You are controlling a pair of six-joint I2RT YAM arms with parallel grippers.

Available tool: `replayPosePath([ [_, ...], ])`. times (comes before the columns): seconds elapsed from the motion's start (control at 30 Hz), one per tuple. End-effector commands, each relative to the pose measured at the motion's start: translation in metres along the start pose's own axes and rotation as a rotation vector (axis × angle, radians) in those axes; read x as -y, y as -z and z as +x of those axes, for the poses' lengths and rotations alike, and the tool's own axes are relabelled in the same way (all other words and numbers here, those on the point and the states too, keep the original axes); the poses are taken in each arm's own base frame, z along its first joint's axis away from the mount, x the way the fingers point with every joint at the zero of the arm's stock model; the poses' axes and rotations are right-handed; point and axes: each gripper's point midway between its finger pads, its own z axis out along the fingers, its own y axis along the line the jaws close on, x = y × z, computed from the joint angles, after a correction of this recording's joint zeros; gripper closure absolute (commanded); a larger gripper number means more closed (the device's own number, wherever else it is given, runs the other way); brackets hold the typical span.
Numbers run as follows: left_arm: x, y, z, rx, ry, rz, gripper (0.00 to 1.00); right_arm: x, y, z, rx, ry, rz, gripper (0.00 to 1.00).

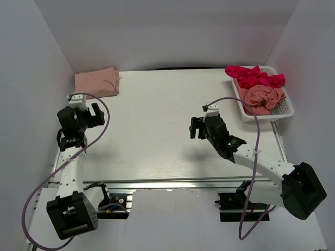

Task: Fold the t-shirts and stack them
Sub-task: Put the neatly folded tshirt into the corner of the board with the left arm

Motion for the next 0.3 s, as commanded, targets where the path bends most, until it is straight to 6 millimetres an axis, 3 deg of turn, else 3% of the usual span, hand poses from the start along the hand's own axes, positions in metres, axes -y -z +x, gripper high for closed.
replayPosePath([
  [0.0, 0.004, 0.008, -0.012, 0.109, -0.023, 0.004, 0.02, -0.002, 0.009, -0.020, 0.088, -0.023, -0.012, 0.15],
  [0.27, 0.004, -0.001, 0.015, 0.084, 0.028, 0.012, 0.02, 0.008, 0.002, -0.012, 0.061, -0.003, 0.050, 0.15],
])
